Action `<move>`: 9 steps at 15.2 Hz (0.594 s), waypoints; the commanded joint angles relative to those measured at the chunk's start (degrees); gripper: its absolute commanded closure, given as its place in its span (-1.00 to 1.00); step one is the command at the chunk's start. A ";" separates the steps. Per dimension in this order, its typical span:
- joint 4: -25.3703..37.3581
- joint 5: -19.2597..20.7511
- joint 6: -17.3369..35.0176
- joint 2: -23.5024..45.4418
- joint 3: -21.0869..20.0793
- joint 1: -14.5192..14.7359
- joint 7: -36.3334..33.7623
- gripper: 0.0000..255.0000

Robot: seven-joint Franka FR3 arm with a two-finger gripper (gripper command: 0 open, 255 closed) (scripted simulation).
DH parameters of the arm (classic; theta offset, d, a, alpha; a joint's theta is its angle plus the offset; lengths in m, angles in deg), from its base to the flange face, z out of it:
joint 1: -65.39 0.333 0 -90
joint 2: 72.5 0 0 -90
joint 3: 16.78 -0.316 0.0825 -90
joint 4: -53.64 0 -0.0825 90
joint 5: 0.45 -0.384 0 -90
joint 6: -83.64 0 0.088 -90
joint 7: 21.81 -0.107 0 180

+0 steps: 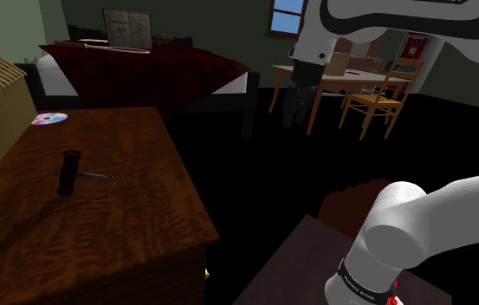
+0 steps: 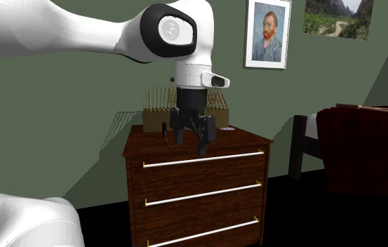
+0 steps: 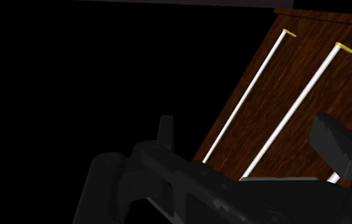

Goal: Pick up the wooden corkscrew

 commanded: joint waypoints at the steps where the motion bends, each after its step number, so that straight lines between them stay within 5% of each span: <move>1: 0.00 0.00 0.00 0.00 0.00 0.00 0.00 -1.00; 9: 10.81 -0.53 3.06 15.16 -5.15 5.99 4.28 -1.00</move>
